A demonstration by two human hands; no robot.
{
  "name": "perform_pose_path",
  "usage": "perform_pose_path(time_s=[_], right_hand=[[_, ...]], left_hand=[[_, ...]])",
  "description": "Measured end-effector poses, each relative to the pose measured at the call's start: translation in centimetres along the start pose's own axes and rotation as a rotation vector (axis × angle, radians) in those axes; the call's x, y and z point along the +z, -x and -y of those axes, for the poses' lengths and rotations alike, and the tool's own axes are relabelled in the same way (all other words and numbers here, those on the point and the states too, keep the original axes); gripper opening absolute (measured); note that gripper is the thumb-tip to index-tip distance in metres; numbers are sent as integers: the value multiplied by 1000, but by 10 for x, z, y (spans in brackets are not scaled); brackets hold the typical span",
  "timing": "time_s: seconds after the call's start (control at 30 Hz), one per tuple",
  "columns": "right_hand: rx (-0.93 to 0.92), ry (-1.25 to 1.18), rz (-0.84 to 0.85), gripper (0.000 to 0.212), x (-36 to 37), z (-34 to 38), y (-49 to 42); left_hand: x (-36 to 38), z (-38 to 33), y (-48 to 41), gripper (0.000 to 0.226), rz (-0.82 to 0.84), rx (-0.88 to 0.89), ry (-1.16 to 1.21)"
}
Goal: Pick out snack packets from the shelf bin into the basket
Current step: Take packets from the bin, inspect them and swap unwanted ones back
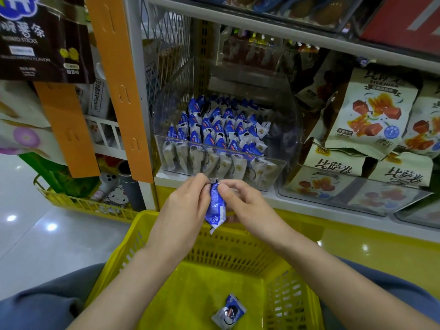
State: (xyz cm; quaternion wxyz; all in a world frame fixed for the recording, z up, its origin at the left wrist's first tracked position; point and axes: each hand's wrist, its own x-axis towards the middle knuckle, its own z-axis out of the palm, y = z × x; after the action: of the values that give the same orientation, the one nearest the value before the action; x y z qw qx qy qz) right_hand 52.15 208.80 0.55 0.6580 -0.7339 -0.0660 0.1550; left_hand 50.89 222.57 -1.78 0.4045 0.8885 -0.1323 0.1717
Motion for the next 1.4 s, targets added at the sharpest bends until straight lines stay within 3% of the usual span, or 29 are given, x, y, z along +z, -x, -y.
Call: perform_pose_path(time_s=[0.17,0.27,0.5,0.63,0.8,0.93,1.13,1.3,1.4], right_hand=[[1,31,-112,20,2,-1,-3],[25,42,-240,30,-4,-1,-9],[28,-56,-253,38,-4,-5,-10],[-118,235,-293,46,-4,-5,-9],[-272,560,-234,43,-1,-13,-4],[-236,347,-126,15,-7,-5,-6],[-341,360,-217,11,-5,-2,-3],[-117,188,-115,15,-3,-5,-7],[-106,37,-91,13,-5,-4,-6]], left_hand=[[2,-1,-1,12,3,-58,104],[8,-4,2,25,94,-121,159],[5,-8,-3,26,123,-258,354],[4,-14,-3,13,115,-396,609],[1,-9,-5,22,80,-377,524],[1,0,-7,25,84,-377,455],[3,2,-8,24,19,-352,439],[-3,3,-13,27,-155,-547,675],[-5,0,-15,26,-170,-604,782]])
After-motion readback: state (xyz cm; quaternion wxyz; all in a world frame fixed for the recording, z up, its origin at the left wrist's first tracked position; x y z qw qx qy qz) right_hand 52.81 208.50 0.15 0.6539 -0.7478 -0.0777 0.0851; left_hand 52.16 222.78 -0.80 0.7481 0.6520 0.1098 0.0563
